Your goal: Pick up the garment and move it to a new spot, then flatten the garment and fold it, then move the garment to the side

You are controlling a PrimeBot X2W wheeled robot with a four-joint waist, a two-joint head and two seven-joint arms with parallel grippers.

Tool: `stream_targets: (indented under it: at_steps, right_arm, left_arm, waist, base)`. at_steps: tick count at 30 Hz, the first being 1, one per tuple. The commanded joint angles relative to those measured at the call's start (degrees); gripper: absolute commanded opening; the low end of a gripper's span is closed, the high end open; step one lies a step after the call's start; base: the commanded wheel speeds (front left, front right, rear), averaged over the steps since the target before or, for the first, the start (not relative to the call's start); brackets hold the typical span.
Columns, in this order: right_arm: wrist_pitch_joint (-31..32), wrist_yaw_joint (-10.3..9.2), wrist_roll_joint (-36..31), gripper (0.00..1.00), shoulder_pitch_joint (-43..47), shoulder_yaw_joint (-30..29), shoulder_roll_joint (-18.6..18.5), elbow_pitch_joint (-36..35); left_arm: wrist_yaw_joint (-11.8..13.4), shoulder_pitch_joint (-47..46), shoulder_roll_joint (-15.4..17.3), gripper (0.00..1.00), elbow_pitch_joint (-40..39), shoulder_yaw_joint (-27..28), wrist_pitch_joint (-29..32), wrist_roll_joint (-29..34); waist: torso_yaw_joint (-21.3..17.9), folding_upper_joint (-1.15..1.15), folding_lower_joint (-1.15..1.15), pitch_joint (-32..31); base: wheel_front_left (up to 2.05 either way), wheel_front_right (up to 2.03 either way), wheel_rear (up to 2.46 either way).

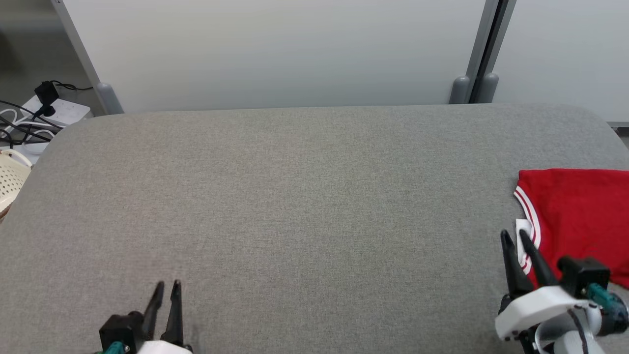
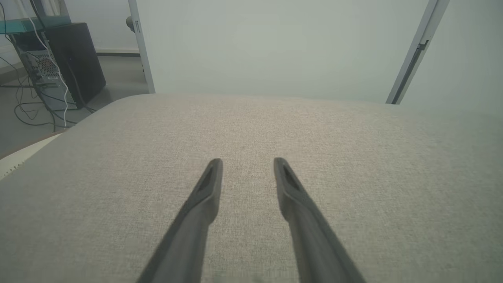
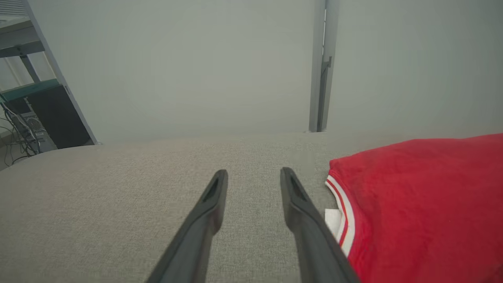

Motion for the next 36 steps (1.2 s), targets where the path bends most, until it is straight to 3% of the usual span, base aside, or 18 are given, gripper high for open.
stream_targets:
  at_steps: [1, 10, 14, 36]
  right_arm:
    - [0.1, 0.00, 0.1, 0.00, 0.7, 0.0, 0.3, 0.6]
    - [1.4, 0.00, 4.6, 0.00, 2.6, -0.6, 1.0, 1.3]
    - [2.0, 0.00, 7.1, 0.00, 2.8, -0.8, 1.1, 0.8]
    - [5.5, 0.00, 20.5, 0.00, 3.4, -2.2, 1.4, -1.8]
  left_arm:
    - [0.0, 0.4, -0.2, 0.00, 0.7, 0.0, 0.1, -0.2]
    - [-0.3, 1.1, -0.7, 0.00, 1.8, 0.5, 1.5, -4.8]
    - [-0.5, 1.0, -0.6, 0.00, 1.4, 0.6, 2.1, -7.6]
    - [-1.5, 0.0, -0.4, 0.00, -0.6, 1.2, 5.5, -21.6]
  waist:
    - [0.0, 0.00, 0.00, 0.0]
    - [0.0, 0.00, 0.13, -0.1]
    - [0.1, 0.00, 0.01, 0.1]
    - [0.2, 0.00, 0.00, 0.4]
  base:
    - [0.00, 0.00, 0.00]
    - [0.00, 0.00, 0.00]
    - [0.00, 0.00, 0.00]
    - [0.00, 0.00, 0.00]
